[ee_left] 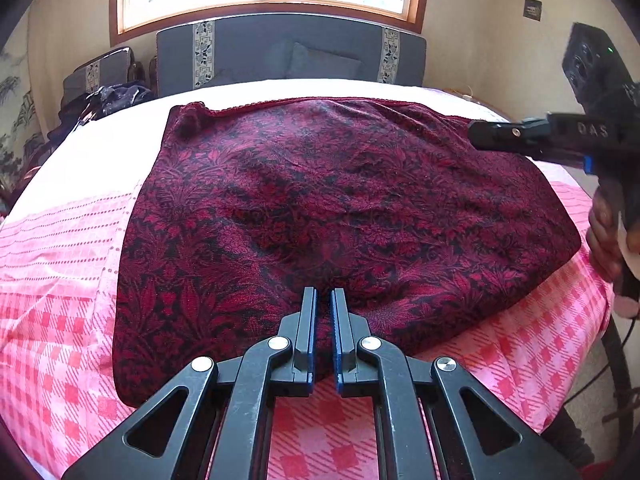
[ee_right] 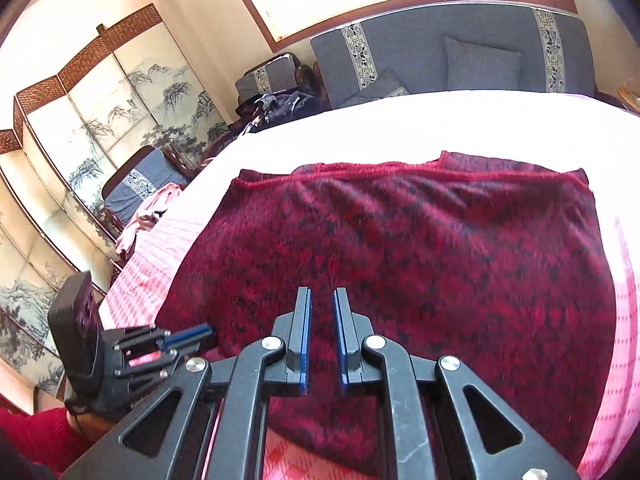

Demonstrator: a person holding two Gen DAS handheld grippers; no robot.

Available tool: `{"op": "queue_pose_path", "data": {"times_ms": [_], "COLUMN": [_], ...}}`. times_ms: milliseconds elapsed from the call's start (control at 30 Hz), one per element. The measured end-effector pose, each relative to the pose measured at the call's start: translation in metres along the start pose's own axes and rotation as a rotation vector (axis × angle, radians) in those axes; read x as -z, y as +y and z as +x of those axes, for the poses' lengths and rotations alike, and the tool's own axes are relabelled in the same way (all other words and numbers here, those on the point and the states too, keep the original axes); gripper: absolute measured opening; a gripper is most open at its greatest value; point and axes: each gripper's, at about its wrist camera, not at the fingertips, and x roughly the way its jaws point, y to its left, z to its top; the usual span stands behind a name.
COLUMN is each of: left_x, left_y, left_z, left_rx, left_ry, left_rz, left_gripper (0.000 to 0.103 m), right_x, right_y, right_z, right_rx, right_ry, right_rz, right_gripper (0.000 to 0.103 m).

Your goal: Fold small clothes

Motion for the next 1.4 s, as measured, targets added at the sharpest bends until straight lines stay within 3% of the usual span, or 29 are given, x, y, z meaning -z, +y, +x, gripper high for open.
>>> {"op": "queue_pose_path", "data": {"times_ms": [167, 300, 400, 600, 700, 733, 933, 1100, 1167, 1267, 1333, 1400], "left_x": [0.0, 0.0, -0.001, -0.016, -0.034, -0.041, -0.069, -0.069, -0.068, -0.068, -0.068, -0.07], "left_y": [0.0, 0.001, 0.003, 0.029, 0.052, 0.062, 0.128, 0.178, 0.192, 0.198, 0.208, 0.218], "left_z": [0.001, 0.002, 0.001, -0.031, -0.042, -0.041, -0.007, 0.03, 0.04, 0.047, 0.047, 0.047], "left_rx": [-0.005, -0.004, 0.017, 0.196, 0.213, 0.217, 0.324, 0.485, 0.595, 0.629, 0.673, 0.67], "left_ry": [0.003, 0.004, 0.003, -0.067, -0.097, -0.096, 0.008, 0.098, 0.125, 0.148, 0.135, 0.13], "left_rz": [0.006, 0.008, 0.0, -0.045, -0.054, -0.065, -0.123, -0.233, -0.292, -0.274, -0.308, -0.34], "left_gripper": [0.008, 0.008, 0.008, 0.01, 0.026, 0.033, 0.033, 0.033, 0.033, 0.033, 0.033, 0.033], "right_x": [-0.045, -0.048, -0.048, -0.038, -0.021, -0.014, 0.018, 0.026, 0.029, 0.033, 0.034, 0.037], "right_y": [-0.026, -0.054, -0.059, -0.037, -0.013, -0.004, 0.019, 0.005, 0.002, 0.001, 0.003, 0.003], "right_z": [0.05, 0.098, 0.097, 0.049, 0.03, 0.027, 0.032, 0.042, 0.044, 0.046, 0.048, 0.048], "right_rx": [0.069, 0.053, 0.015, -0.044, -0.109, -0.114, -0.111, -0.124, -0.123, -0.127, -0.128, -0.124], "right_ry": [0.056, 0.193, 0.182, 0.006, -0.041, -0.044, -0.005, 0.016, 0.022, 0.029, 0.034, 0.036], "right_rz": [0.054, 0.165, 0.215, 0.186, 0.12, 0.091, -0.017, 0.052, 0.062, 0.064, 0.062, 0.058], "right_gripper": [0.012, 0.009, 0.007, 0.013, 0.014, 0.014, 0.019, 0.022, 0.023, 0.024, 0.025, 0.025]}}
